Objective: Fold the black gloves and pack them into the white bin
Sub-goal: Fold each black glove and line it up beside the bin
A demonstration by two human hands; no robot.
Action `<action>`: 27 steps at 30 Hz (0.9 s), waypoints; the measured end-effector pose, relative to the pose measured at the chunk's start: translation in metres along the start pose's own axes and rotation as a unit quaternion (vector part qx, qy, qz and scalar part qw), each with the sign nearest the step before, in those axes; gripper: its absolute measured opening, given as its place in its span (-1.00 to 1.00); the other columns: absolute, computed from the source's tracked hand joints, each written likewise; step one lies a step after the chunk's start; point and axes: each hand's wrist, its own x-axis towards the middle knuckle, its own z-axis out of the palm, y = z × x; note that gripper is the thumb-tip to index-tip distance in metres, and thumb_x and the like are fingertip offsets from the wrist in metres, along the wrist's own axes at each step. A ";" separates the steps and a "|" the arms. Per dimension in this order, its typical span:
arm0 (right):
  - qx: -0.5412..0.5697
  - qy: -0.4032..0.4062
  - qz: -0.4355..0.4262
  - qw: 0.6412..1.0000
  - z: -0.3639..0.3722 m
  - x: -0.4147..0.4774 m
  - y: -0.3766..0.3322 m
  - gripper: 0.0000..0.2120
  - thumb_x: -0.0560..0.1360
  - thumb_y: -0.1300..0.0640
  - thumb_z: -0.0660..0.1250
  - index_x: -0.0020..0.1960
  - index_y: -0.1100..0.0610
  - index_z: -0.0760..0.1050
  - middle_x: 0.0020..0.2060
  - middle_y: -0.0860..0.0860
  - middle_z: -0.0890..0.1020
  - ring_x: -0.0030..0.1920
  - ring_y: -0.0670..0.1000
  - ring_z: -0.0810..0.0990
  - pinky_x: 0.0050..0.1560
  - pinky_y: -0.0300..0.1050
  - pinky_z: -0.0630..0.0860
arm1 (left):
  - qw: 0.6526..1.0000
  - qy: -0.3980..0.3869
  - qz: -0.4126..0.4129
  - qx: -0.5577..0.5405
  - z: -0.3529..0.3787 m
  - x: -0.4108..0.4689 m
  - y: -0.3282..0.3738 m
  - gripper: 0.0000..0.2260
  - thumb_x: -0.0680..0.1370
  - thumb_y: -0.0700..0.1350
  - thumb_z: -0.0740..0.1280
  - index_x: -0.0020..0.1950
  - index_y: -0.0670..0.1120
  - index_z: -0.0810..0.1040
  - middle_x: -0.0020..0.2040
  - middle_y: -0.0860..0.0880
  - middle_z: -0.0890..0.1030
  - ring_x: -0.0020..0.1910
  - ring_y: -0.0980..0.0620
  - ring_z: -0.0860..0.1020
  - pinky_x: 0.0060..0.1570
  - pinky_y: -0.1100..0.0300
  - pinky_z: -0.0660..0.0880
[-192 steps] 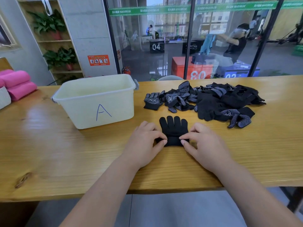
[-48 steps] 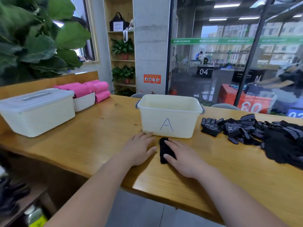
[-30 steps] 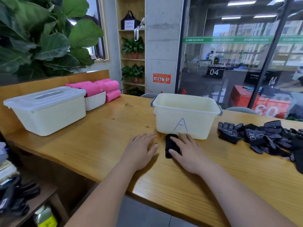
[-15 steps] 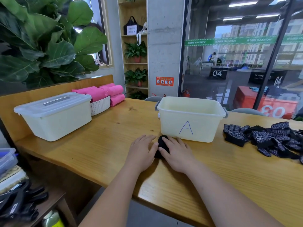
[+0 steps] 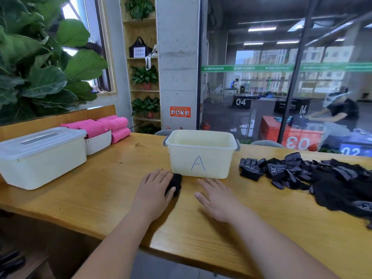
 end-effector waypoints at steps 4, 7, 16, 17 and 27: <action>-0.013 0.007 0.029 0.999 -0.014 -0.020 0.029 -0.35 0.69 -0.34 -0.02 0.71 -0.13 0.01 0.70 -0.07 0.04 0.69 0.08 -0.02 0.66 0.16 0.02 | 0.999 0.011 0.034 -0.015 -0.009 0.007 0.038 -0.48 0.66 0.23 0.07 0.47 0.03 0.56 0.50 0.07 0.53 0.54 -0.02 0.41 0.50 -0.04 0.33; -0.014 0.012 0.049 0.999 -0.022 -0.035 0.051 -0.34 0.69 -0.35 -0.01 0.71 -0.13 0.01 0.71 -0.08 0.04 0.70 0.08 -0.03 0.65 0.17 0.04 | 0.998 0.001 0.064 -0.027 -0.013 0.011 0.073 -0.47 0.67 0.26 0.04 0.49 0.04 0.54 0.52 0.07 0.51 0.56 -0.02 0.40 0.51 -0.05 0.33; -0.019 0.025 0.114 0.993 -0.040 -0.082 0.120 -0.33 0.67 -0.37 -0.02 0.71 -0.14 0.01 0.71 -0.08 0.03 0.70 0.06 -0.02 0.66 0.16 0.02 | 0.989 -0.047 0.126 -0.062 -0.005 0.025 0.171 -0.32 0.63 0.34 -0.13 0.58 0.08 0.43 0.62 0.14 0.37 0.63 0.06 0.24 0.58 0.05 0.17; -0.023 0.025 0.120 0.992 -0.042 -0.087 0.127 -0.34 0.68 -0.37 -0.02 0.70 -0.15 0.01 0.71 -0.07 0.03 0.70 0.07 -0.01 0.66 0.16 0.02 | 0.989 -0.051 0.126 -0.066 -0.002 0.027 0.179 -0.31 0.62 0.36 -0.14 0.58 0.10 0.43 0.62 0.15 0.36 0.63 0.06 0.24 0.58 0.05 0.16; -0.040 0.048 0.166 0.984 -0.048 -0.102 0.197 -0.34 0.67 -0.38 -0.02 0.68 -0.12 0.14 0.69 -0.09 0.10 0.69 0.04 0.03 0.65 0.20 0.06 | 0.975 -0.149 0.121 -0.110 0.032 0.056 0.240 -0.43 0.72 0.31 0.05 0.67 0.09 0.27 0.70 0.08 0.21 0.68 0.00 0.13 0.63 -0.05 0.08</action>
